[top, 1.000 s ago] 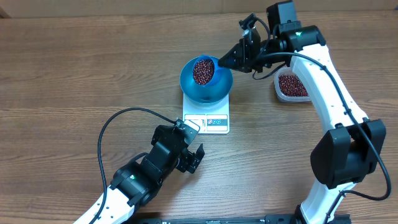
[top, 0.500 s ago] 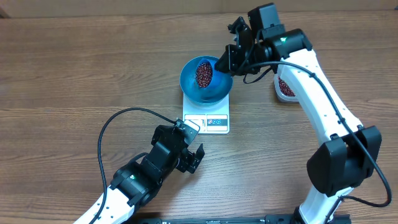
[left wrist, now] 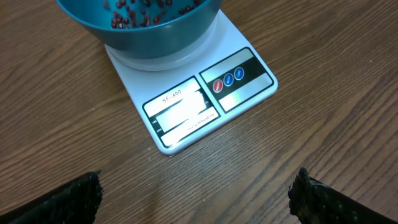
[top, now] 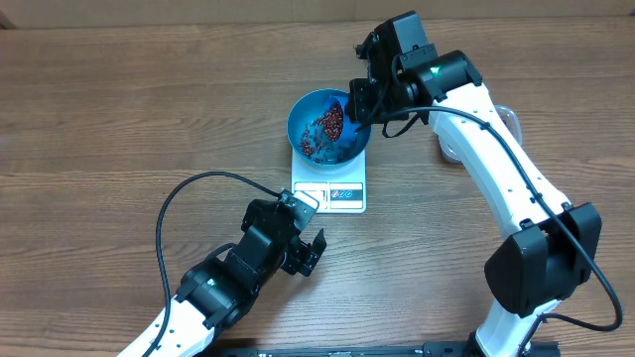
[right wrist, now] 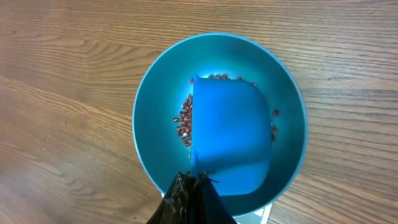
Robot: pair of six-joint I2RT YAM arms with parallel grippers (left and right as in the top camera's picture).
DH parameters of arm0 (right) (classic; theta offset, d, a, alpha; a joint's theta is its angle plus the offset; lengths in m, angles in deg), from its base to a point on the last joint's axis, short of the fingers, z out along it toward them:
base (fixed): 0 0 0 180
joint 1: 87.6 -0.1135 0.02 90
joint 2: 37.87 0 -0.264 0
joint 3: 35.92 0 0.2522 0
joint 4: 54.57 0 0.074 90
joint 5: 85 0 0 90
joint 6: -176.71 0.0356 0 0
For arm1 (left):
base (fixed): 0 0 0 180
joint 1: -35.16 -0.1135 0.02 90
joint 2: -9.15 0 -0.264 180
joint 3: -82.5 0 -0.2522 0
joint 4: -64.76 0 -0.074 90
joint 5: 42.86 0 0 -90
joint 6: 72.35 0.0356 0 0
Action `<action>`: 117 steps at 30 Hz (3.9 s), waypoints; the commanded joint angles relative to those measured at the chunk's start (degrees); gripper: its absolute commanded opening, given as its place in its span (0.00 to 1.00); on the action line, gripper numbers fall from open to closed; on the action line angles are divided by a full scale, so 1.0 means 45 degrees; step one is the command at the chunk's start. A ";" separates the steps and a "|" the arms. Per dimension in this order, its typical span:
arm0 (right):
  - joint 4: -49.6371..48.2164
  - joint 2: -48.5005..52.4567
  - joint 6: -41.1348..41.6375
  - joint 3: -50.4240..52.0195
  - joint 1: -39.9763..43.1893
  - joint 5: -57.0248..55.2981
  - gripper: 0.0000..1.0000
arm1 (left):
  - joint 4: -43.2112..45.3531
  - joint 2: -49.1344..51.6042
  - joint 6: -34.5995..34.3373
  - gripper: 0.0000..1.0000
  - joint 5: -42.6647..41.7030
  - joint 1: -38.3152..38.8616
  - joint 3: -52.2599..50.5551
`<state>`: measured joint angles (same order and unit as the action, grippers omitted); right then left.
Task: Scoop item into bowl and weigh 150g on scale
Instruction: 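Tip the scoop with the right gripper to pour beans into bowl, then hold the inverted scoop over the bowl with the right gripper to empty it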
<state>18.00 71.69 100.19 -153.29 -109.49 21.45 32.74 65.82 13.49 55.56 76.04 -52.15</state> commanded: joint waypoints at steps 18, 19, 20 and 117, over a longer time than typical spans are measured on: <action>0.0311 -0.1229 0.0029 -0.0510 -0.0146 -0.0991 0.04 | 0.0015 0.0053 -0.0126 0.99 0.0126 0.0083 -0.0024; 0.0321 -0.1248 0.0044 -0.0510 -0.0146 -0.0991 0.04 | 0.0015 0.0053 -0.0126 1.00 0.0126 0.0083 -0.0024; 0.0335 -0.1273 0.0058 -0.0510 -0.0146 -0.0991 0.04 | 0.0015 0.0053 -0.0126 0.99 0.0126 0.0083 -0.0024; 0.1054 -0.1656 -0.0680 -0.0510 -0.3721 -0.8087 0.04 | 0.0015 0.0053 -0.0126 1.00 0.0126 0.0083 -0.0024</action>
<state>23.00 67.08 97.21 -153.29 -125.95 -13.48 32.74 65.82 13.49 55.56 76.04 -52.15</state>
